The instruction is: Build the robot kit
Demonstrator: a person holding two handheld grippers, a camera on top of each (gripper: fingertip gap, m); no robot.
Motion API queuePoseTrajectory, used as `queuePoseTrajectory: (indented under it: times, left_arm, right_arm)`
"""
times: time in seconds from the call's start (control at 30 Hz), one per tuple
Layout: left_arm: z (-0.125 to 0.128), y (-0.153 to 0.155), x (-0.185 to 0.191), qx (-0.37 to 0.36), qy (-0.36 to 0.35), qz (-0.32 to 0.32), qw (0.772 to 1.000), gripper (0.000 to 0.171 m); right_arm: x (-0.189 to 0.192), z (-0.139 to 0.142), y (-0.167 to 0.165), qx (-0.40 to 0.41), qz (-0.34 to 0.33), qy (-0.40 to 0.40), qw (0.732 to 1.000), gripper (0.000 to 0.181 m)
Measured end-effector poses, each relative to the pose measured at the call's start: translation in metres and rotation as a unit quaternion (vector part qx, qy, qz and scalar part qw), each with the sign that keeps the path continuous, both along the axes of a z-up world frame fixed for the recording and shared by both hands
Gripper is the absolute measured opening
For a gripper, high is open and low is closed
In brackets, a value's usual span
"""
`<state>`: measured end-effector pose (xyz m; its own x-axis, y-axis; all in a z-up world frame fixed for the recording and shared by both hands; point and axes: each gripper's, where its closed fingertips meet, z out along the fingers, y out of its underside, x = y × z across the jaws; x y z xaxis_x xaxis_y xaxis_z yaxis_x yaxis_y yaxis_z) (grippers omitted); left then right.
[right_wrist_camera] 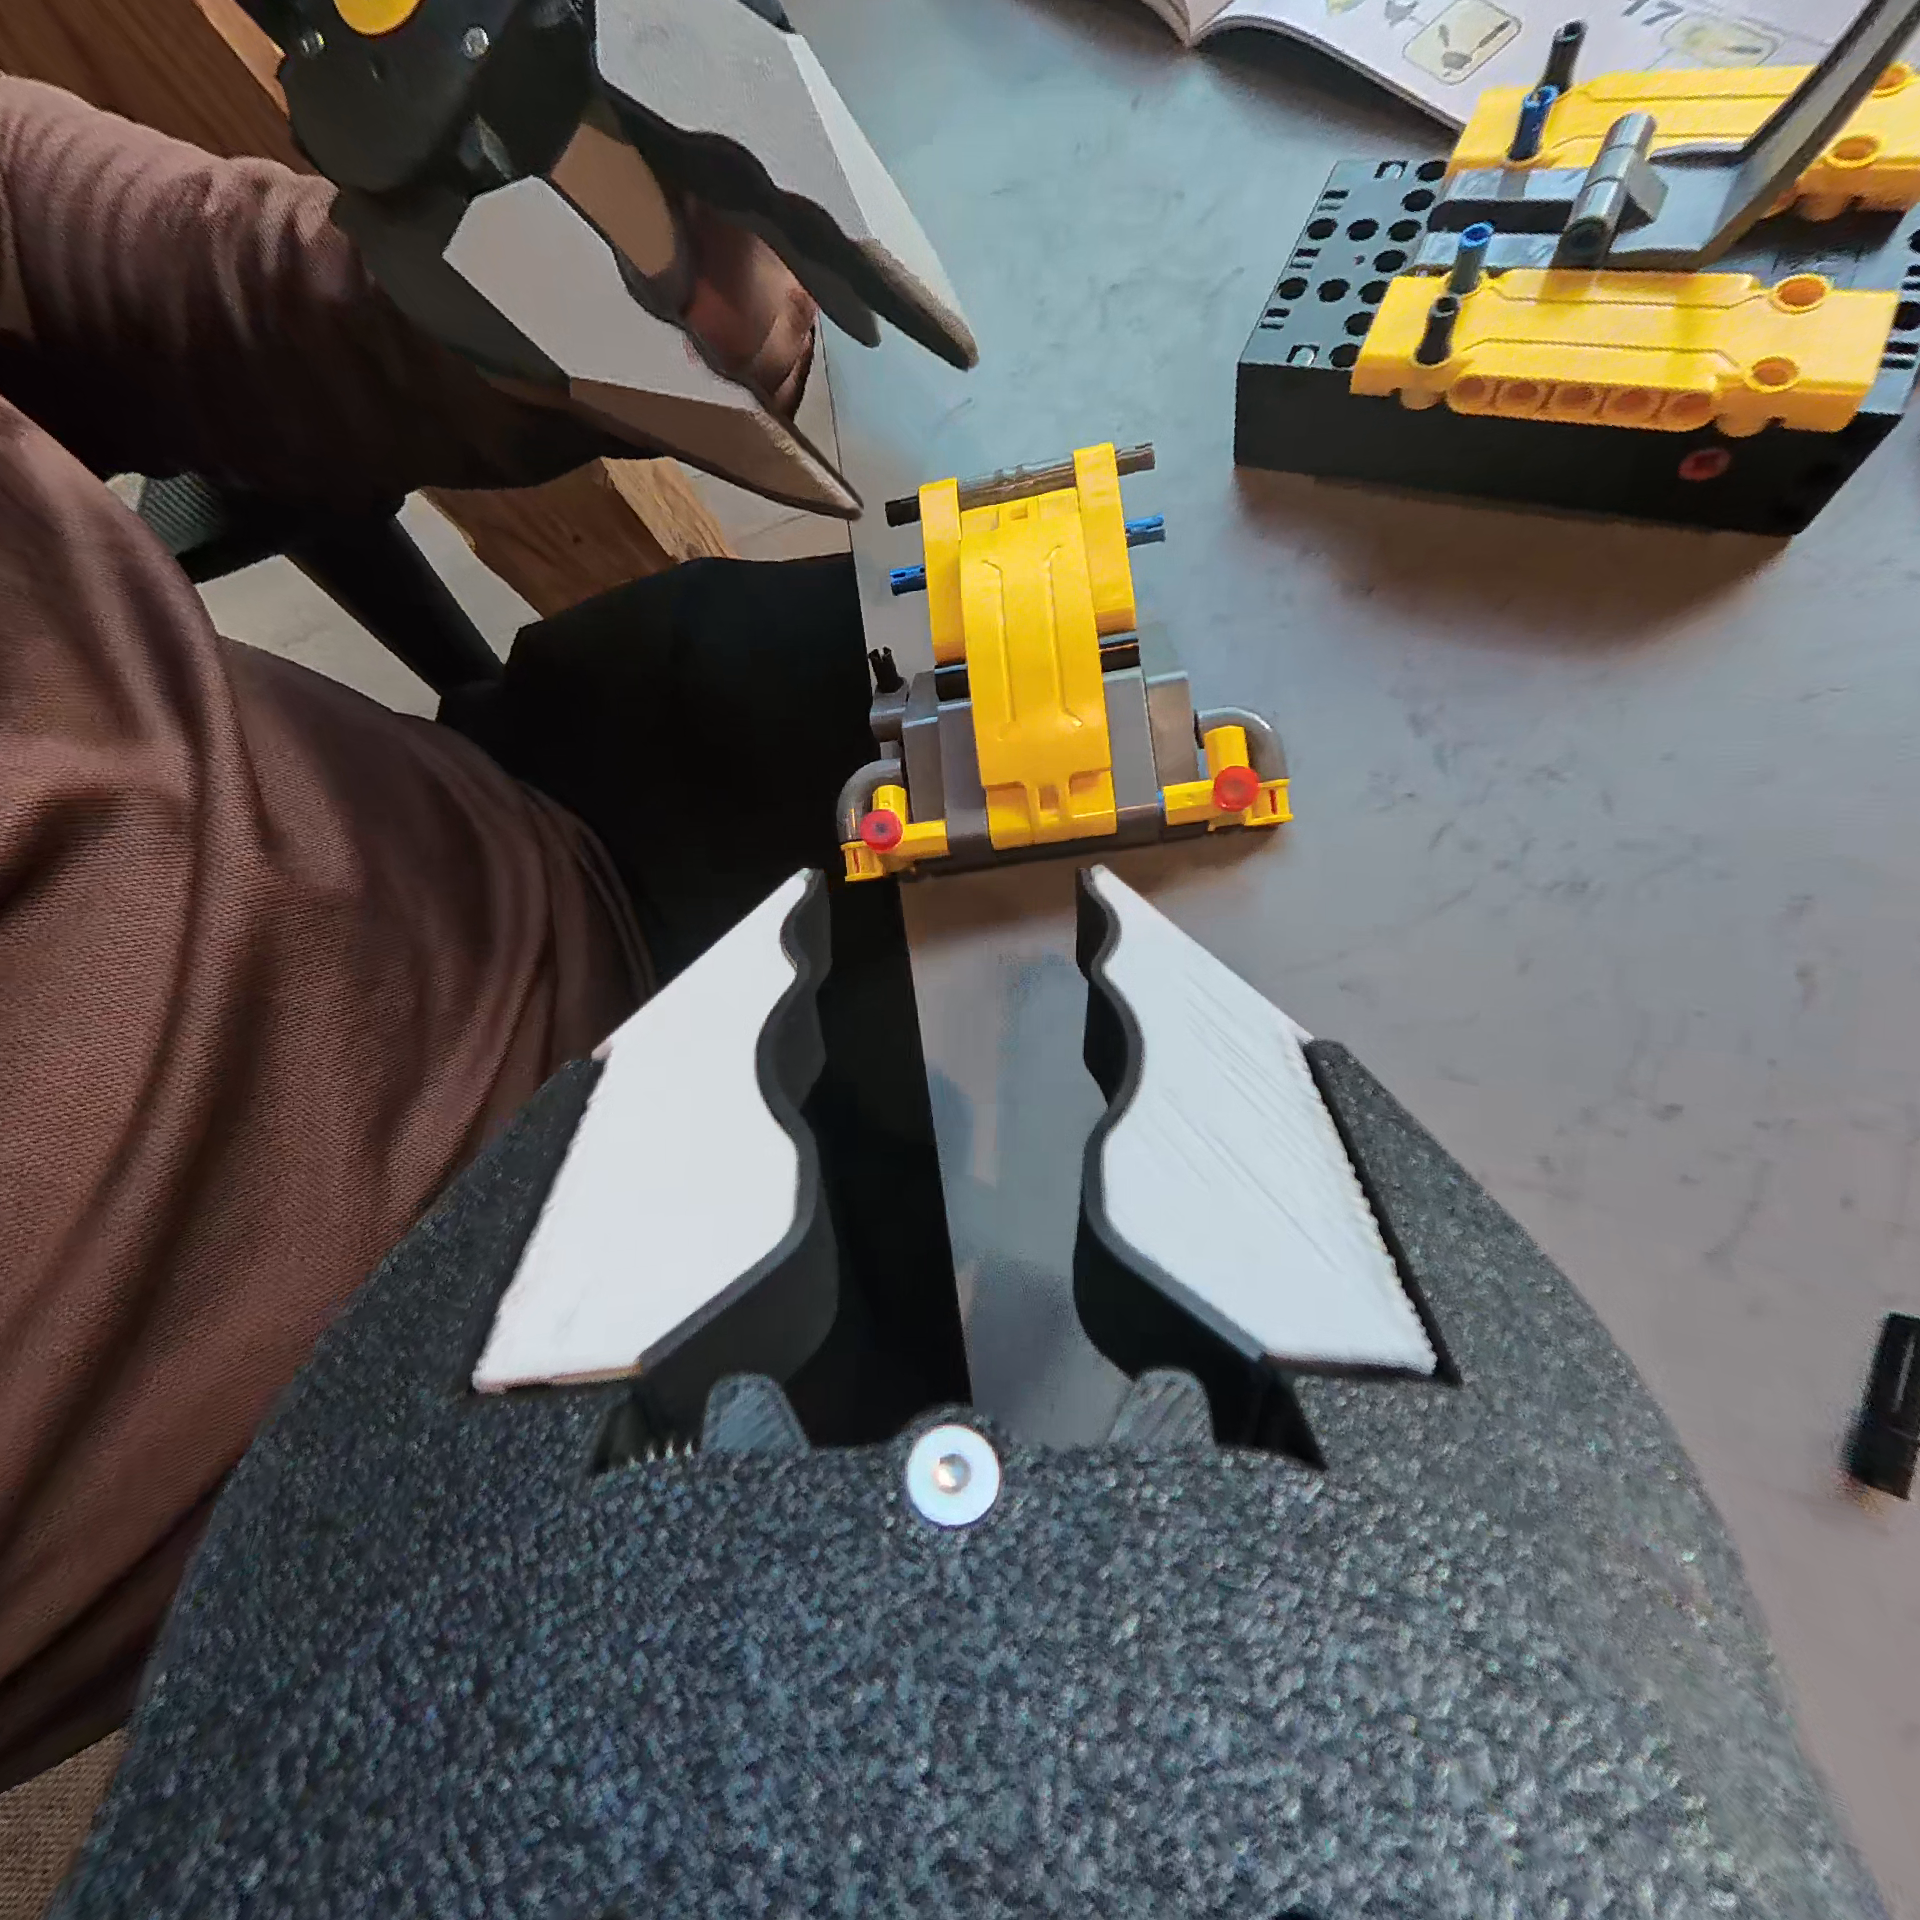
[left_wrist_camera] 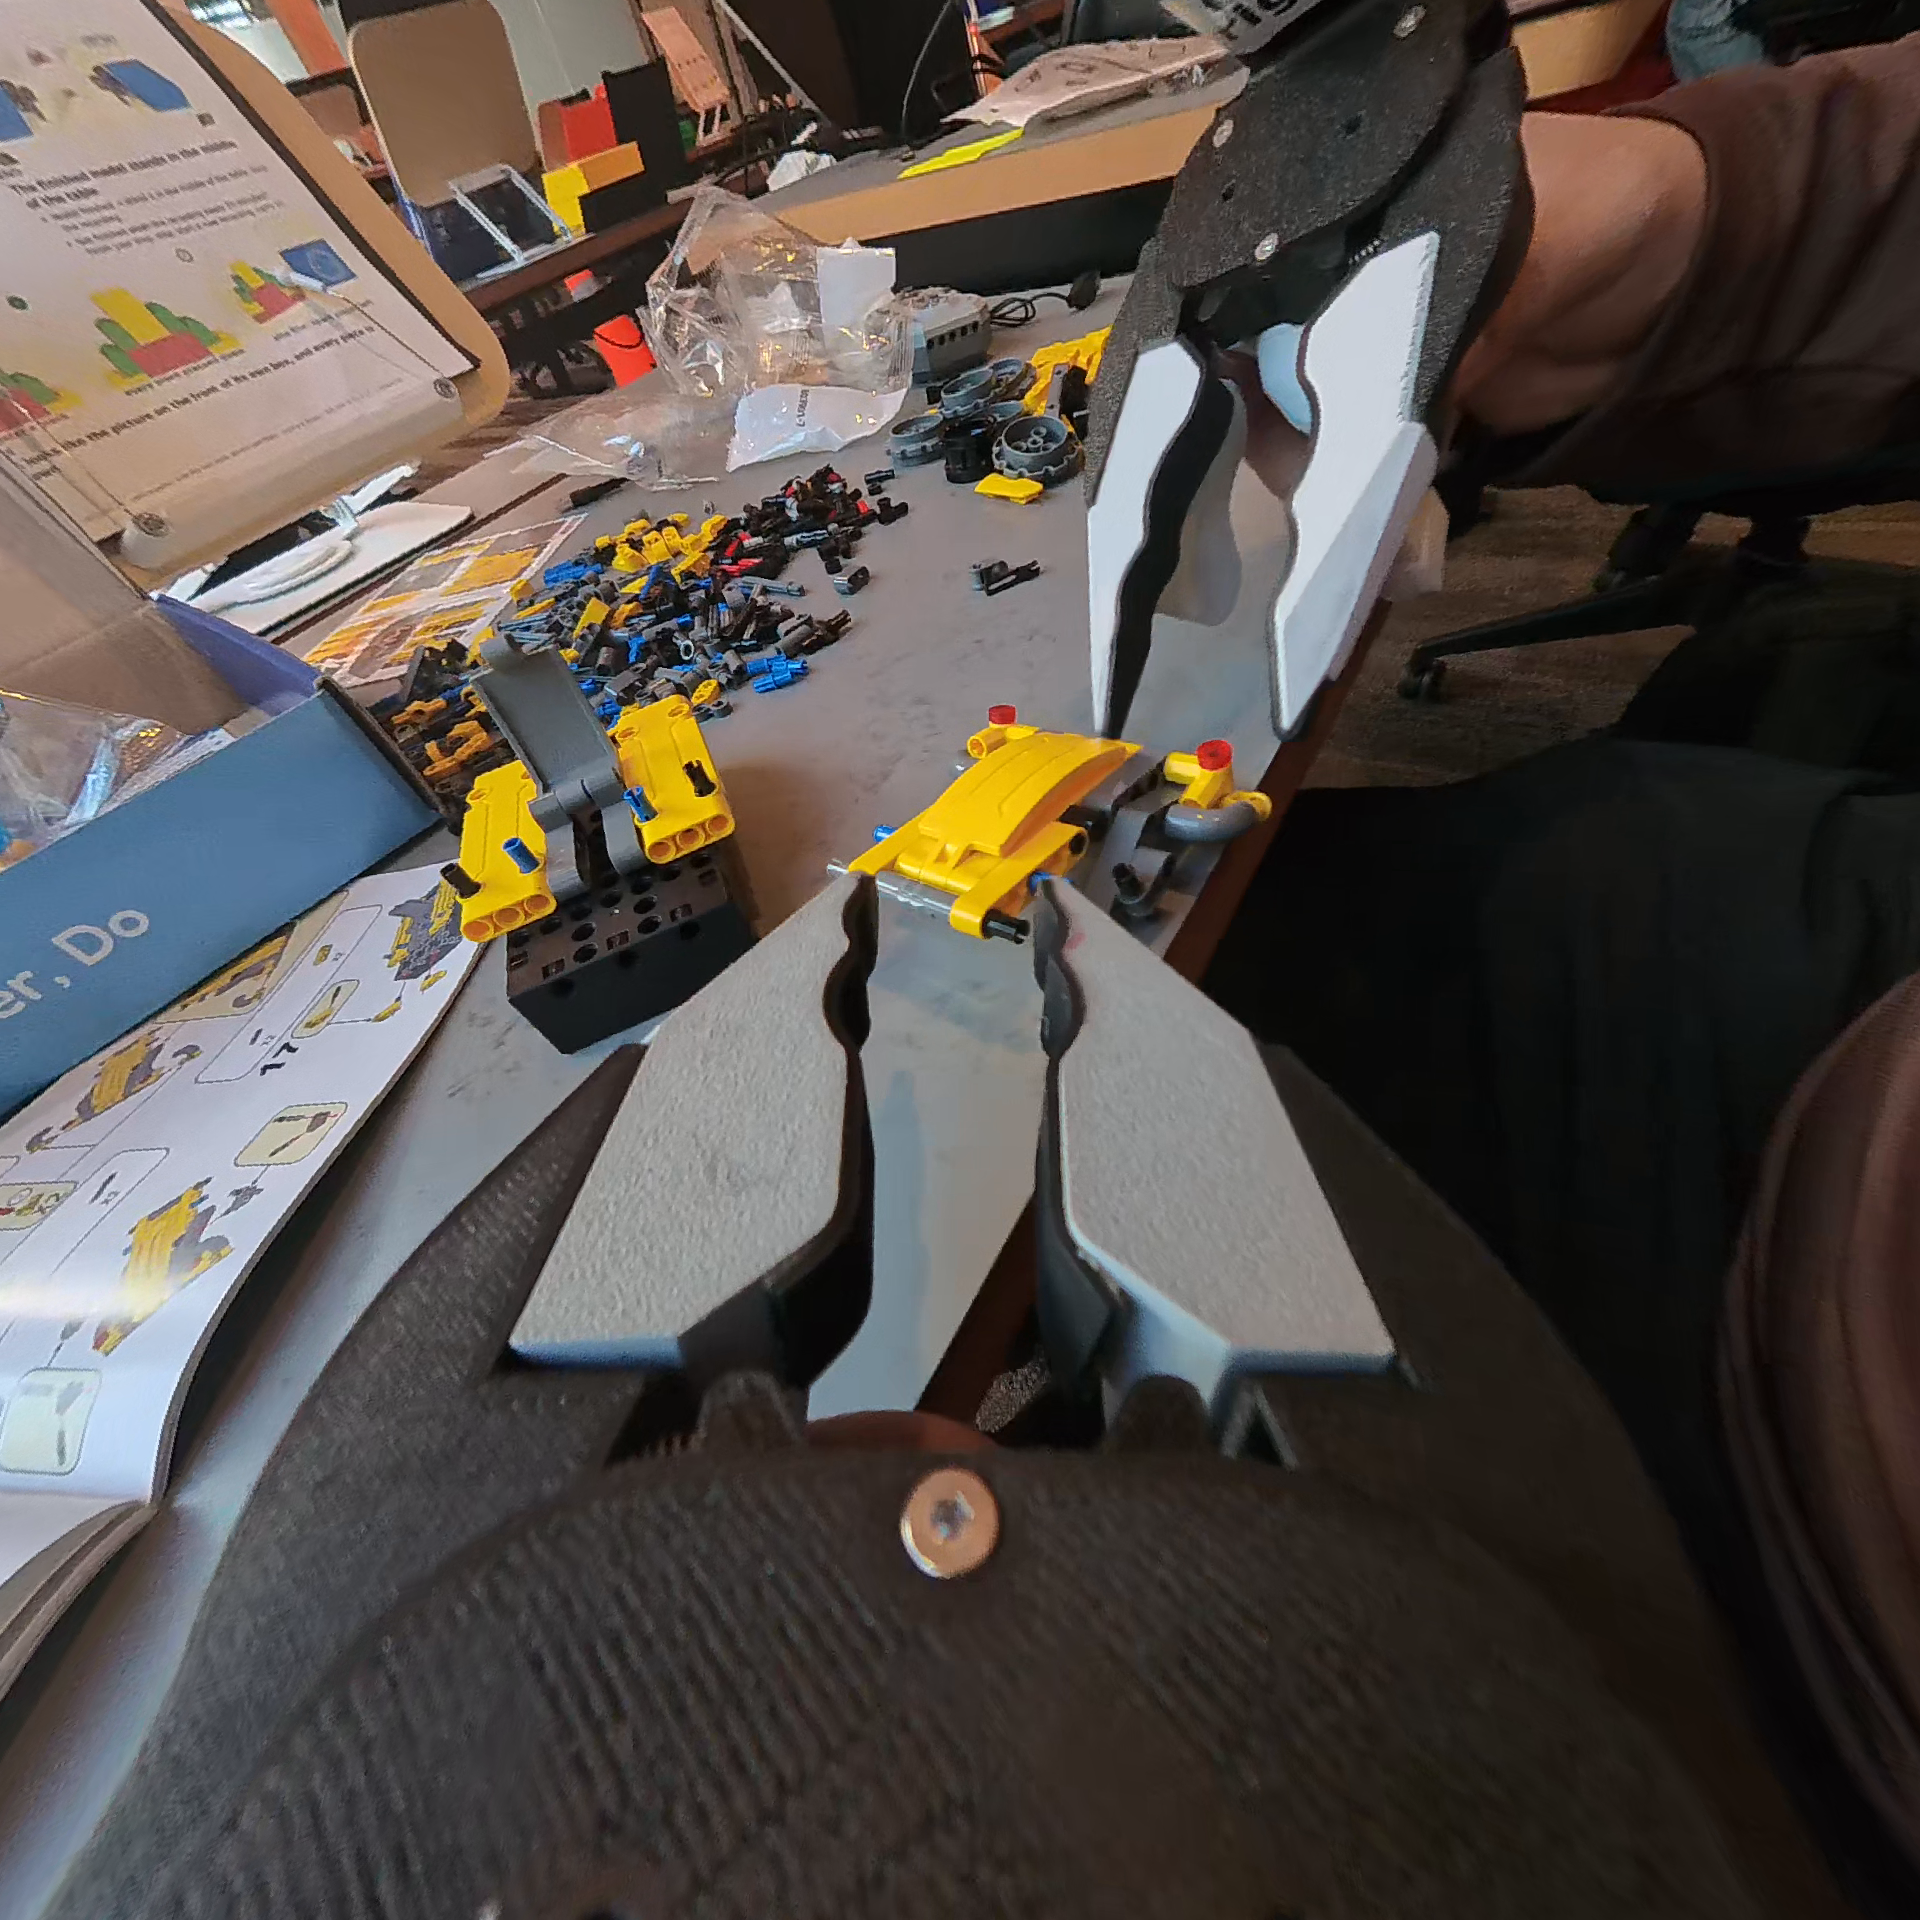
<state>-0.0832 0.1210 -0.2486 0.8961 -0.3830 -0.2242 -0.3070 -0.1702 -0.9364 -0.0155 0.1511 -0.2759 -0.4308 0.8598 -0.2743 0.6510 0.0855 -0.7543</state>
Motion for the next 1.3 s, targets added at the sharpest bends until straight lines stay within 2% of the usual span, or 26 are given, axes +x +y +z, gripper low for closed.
queuePoseTrajectory:
  times: [0.33, 0.5, 0.6, 0.67, 0.77, 0.87, 0.97, 1.13, 1.2, 1.27, 1.3]
  left_arm:
    - [-0.006, 0.002, -0.012, -0.013, -0.002, 0.023, 1.000, 0.026]
    - [-0.006, 0.008, -0.042, -0.021, -0.007, 0.106, 0.994, 0.022]
    - [-0.005, 0.007, -0.066, -0.026, -0.032, 0.163, 0.986, 0.018]
    - [-0.002, 0.006, -0.075, -0.025, -0.058, 0.178, 0.982, 0.018]
    - [0.002, 0.003, -0.072, -0.017, -0.078, 0.160, 0.984, 0.020]
    - [0.004, 0.002, -0.060, -0.009, -0.065, 0.127, 0.990, 0.023]
    - [0.005, 0.001, -0.043, 0.000, -0.040, 0.090, 0.995, 0.023]
    - [0.003, 0.000, -0.013, 0.010, 0.010, 0.036, 0.999, 0.025]
    - [0.000, -0.003, 0.005, 0.004, 0.021, -0.012, 1.000, 0.030]
    - [-0.009, -0.011, 0.026, -0.022, 0.018, -0.072, 0.997, 0.045]
    - [-0.015, -0.012, 0.030, -0.036, 0.024, -0.080, 0.996, 0.048]
  right_arm:
    - [-0.004, -0.005, -0.020, 0.003, 0.022, -0.006, 1.000, 0.044]
    - [-0.010, -0.004, -0.041, -0.012, 0.043, -0.003, 0.999, 0.044]
    - [-0.013, -0.004, -0.060, -0.030, 0.064, 0.001, 0.998, 0.044]
    - [-0.014, -0.002, -0.073, -0.040, 0.075, 0.008, 0.996, 0.044]
    - [-0.014, 0.000, -0.078, -0.028, 0.082, 0.020, 0.996, 0.044]
    - [-0.016, 0.015, -0.072, -0.034, 0.070, 0.053, 0.996, 0.043]
    - [-0.019, 0.031, -0.055, -0.040, 0.040, 0.090, 0.994, 0.043]
    - [-0.024, 0.031, -0.021, 0.005, -0.019, 0.094, 0.995, 0.051]
    - [-0.026, 0.033, -0.022, 0.034, -0.004, 0.100, 0.994, 0.054]
    - [-0.029, 0.033, -0.025, 0.082, 0.018, 0.105, 0.991, 0.057]
    - [-0.030, 0.032, -0.027, 0.111, 0.032, 0.105, 0.988, 0.059]
